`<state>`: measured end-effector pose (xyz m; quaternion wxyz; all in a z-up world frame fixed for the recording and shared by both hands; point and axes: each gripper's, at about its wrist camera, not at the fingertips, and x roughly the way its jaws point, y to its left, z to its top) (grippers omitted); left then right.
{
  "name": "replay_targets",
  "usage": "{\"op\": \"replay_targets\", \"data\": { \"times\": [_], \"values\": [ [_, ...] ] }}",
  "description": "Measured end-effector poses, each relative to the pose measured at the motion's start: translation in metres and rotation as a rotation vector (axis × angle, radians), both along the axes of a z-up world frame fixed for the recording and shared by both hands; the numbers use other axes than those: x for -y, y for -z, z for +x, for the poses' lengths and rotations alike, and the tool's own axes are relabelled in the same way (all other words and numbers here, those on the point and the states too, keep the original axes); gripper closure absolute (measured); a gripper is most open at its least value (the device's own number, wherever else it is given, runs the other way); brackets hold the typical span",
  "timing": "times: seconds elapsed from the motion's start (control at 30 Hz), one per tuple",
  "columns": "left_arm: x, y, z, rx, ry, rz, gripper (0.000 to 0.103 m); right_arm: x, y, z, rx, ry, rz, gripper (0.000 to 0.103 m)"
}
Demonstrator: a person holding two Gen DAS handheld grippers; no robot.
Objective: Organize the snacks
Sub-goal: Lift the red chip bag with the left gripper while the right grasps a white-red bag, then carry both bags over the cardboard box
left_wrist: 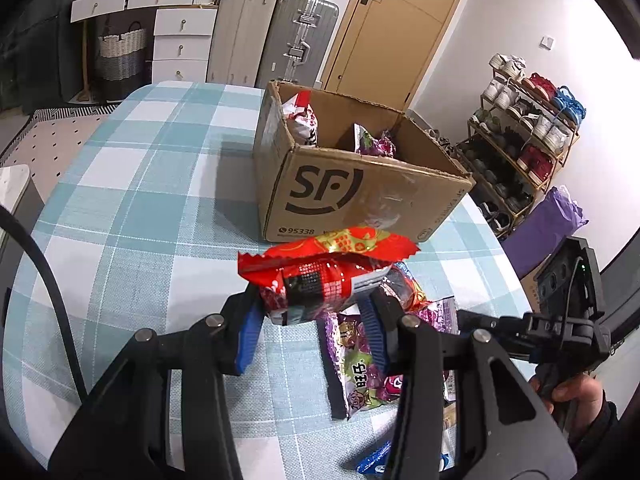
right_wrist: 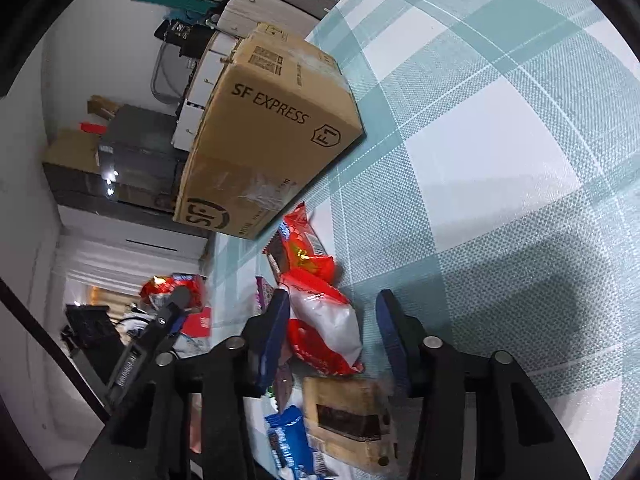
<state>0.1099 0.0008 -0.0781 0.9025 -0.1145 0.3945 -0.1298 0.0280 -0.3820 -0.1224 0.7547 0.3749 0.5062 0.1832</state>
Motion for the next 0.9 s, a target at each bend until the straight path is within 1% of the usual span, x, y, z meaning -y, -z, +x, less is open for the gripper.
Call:
{"op": "replay_targets", "data": {
  "times": [0.03,0.13,0.17,0.23,0.33,0.5,0.7,0.9],
  "values": [
    [-0.001,0.000,0.000,-0.001,-0.001,-0.002,0.062,-0.006,-0.002,0.001,0.006,-0.017,-0.006,0.060],
    [-0.002,0.001,0.000,-0.004,-0.004,-0.005,0.062,-0.022,-0.006,0.000,0.032,-0.079,-0.066,0.062],
    [-0.002,0.001,0.000,-0.004,-0.003,-0.004,0.062,-0.029,-0.008,0.000,0.041,-0.106,-0.089,0.064],
    [-0.002,0.001,0.000,-0.002,-0.002,-0.002,0.062,-0.037,-0.009,0.002,0.046,-0.128,-0.123,0.066],
    [-0.002,0.002,0.000,-0.003,-0.002,-0.002,0.062,-0.043,-0.011,0.004,0.053,-0.148,-0.149,0.070],
    [-0.002,0.002,0.000,-0.004,-0.003,-0.004,0.062,-0.047,-0.019,0.001,0.081,-0.166,-0.161,0.079],
    [-0.002,0.002,-0.001,0.003,-0.004,-0.005,0.062,-0.048,-0.028,-0.004,0.121,-0.159,-0.165,0.083],
    [-0.003,0.002,-0.001,0.004,-0.003,-0.006,0.062,-0.043,-0.033,-0.004,0.132,-0.139,-0.162,0.084]
  ]
}}
